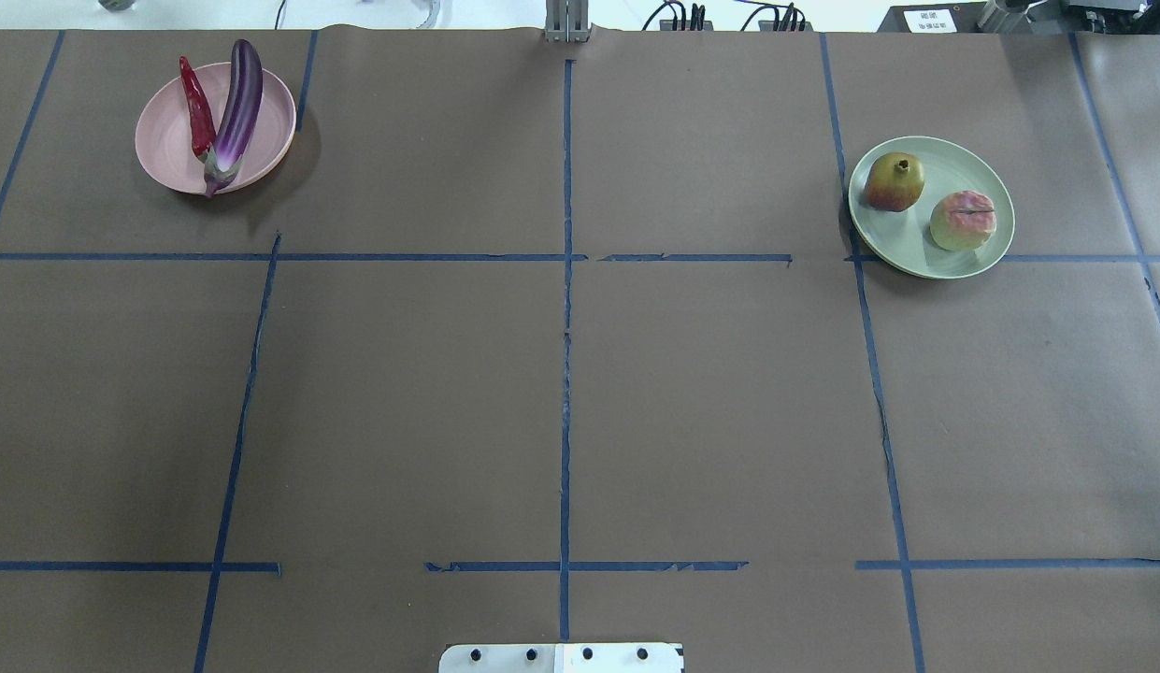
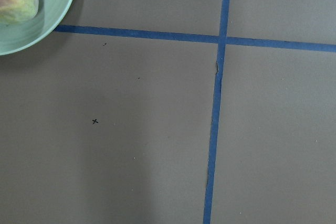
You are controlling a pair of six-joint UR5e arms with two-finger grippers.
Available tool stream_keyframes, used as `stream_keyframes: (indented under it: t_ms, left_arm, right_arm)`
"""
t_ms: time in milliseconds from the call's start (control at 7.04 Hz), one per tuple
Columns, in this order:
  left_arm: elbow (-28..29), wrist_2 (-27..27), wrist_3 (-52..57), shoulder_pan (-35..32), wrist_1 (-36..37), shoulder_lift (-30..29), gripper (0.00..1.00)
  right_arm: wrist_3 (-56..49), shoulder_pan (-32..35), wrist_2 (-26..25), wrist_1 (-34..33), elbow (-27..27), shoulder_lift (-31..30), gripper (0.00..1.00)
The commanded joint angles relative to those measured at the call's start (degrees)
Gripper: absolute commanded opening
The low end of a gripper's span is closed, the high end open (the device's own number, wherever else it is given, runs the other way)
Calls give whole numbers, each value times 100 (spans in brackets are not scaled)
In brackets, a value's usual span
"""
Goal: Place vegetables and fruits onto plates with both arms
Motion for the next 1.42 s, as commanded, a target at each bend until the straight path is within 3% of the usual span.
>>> stream_keyframes:
  t_ms: [0, 1278]
  left_arm:
    - [-72, 1, 3, 1, -5, 6, 100]
    - [-99, 1, 11, 1, -5, 6, 100]
  right_arm:
    - [-8, 0, 0, 0, 1, 9, 100]
    - [-16, 0, -8, 78, 96, 18, 100]
